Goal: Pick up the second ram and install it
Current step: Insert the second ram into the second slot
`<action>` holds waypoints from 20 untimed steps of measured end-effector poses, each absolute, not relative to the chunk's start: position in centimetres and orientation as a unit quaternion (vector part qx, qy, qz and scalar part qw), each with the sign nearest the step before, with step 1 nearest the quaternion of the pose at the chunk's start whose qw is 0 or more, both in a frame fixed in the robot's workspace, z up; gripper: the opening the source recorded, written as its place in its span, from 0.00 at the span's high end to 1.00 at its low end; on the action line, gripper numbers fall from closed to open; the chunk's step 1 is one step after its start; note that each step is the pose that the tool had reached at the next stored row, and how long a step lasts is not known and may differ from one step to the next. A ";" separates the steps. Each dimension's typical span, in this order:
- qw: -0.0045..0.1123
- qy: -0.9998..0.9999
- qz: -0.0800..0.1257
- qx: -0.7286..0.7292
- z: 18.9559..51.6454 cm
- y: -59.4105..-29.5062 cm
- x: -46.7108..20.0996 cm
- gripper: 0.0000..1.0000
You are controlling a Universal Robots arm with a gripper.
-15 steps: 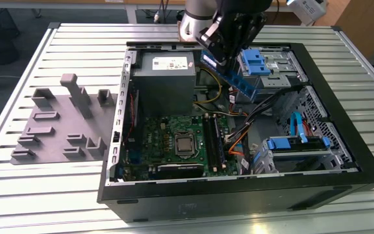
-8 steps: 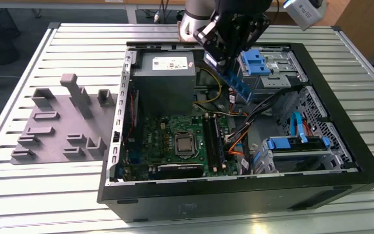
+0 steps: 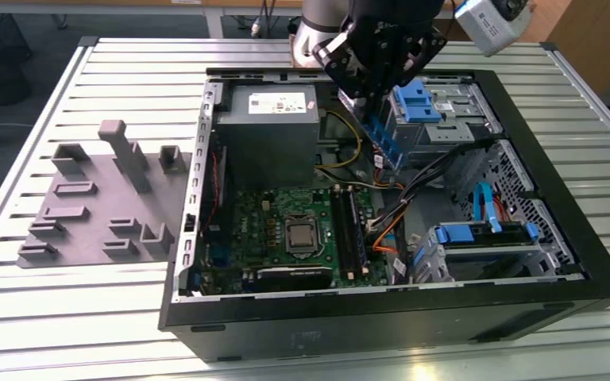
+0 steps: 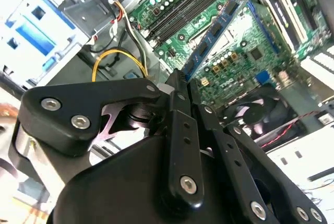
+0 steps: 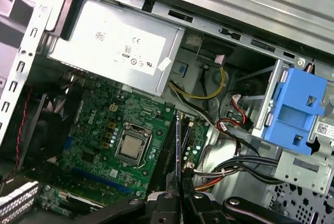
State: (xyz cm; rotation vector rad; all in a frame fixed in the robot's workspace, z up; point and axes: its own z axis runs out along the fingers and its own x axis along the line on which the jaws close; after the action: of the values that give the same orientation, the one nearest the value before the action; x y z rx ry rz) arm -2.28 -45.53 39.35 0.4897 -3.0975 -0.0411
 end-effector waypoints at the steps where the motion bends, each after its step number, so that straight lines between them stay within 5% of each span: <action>1: 0.003 -0.989 -0.013 0.148 39.3 -45.5 -2.3 0.86; 20: 0.001 -1.000 -0.013 0.001 39.2 -45.5 -2.3 0.86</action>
State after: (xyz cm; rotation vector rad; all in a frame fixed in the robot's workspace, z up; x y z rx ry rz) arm -2.28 -45.53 39.23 0.0040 -3.1401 -0.0419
